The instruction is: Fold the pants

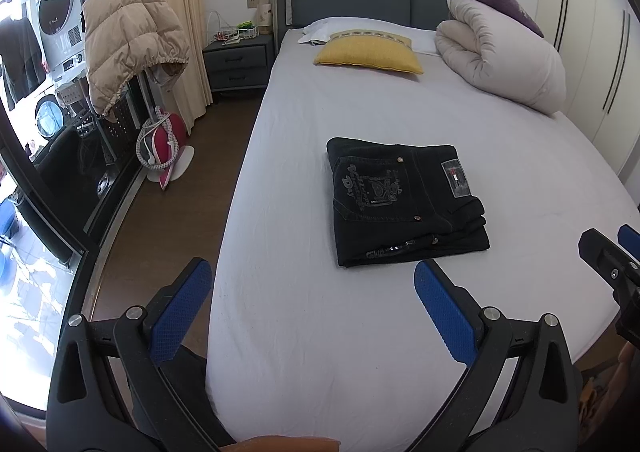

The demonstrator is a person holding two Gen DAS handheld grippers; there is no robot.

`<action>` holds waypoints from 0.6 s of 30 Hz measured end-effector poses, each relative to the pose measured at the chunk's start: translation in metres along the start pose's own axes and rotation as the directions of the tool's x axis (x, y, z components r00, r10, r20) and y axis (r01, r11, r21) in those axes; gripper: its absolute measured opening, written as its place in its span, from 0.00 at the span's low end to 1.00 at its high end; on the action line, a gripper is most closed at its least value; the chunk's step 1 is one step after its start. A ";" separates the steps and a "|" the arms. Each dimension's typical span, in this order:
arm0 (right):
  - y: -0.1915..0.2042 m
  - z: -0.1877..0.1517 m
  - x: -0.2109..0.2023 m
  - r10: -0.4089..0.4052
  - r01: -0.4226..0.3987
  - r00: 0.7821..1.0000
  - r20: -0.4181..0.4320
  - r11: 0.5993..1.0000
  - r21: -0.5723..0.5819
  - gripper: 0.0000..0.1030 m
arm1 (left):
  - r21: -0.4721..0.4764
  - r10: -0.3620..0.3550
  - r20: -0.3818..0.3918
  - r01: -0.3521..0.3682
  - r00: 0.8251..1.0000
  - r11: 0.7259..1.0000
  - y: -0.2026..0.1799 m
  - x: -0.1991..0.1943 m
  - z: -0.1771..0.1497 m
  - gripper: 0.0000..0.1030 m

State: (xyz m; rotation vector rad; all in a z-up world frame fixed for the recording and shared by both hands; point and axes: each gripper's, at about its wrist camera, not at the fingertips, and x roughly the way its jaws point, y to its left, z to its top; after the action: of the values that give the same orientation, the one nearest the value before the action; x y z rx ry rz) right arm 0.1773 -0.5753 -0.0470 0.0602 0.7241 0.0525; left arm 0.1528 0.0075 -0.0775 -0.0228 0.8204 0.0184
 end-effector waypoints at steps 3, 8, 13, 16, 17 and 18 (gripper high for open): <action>0.000 0.000 0.000 0.001 -0.001 1.000 -0.001 1.000 0.000 1.00 | 0.000 -0.001 0.000 0.001 1.000 1.000 0.000 0.000 0.000 1.00; 0.000 0.000 0.000 0.001 -0.001 1.000 0.000 1.000 -0.001 1.00 | 0.001 0.000 0.000 0.000 1.000 1.000 0.000 0.000 -0.001 1.00; -0.001 0.002 0.000 0.000 0.000 1.000 -0.001 1.000 -0.001 1.00 | 0.002 -0.002 -0.003 0.002 1.000 1.000 0.001 0.001 -0.003 1.00; -0.001 -0.001 0.001 0.000 0.000 1.000 -0.002 1.000 -0.001 1.00 | 0.001 -0.002 -0.002 0.002 1.000 1.000 0.001 0.001 -0.003 1.00; -0.001 -0.001 0.001 0.000 0.000 1.000 -0.002 1.000 -0.001 1.00 | 0.002 -0.002 -0.002 0.002 1.000 1.000 0.000 0.001 -0.003 1.00; -0.001 -0.001 0.000 0.001 -0.001 1.000 -0.002 1.000 -0.001 1.00 | 0.002 -0.002 -0.003 0.002 1.000 1.000 0.000 0.001 -0.002 1.00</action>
State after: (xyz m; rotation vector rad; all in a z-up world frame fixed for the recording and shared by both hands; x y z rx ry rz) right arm 0.1770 -0.5760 -0.0482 0.0596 0.7265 0.0538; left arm 0.1516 0.0077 -0.0799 -0.0213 0.8231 0.0159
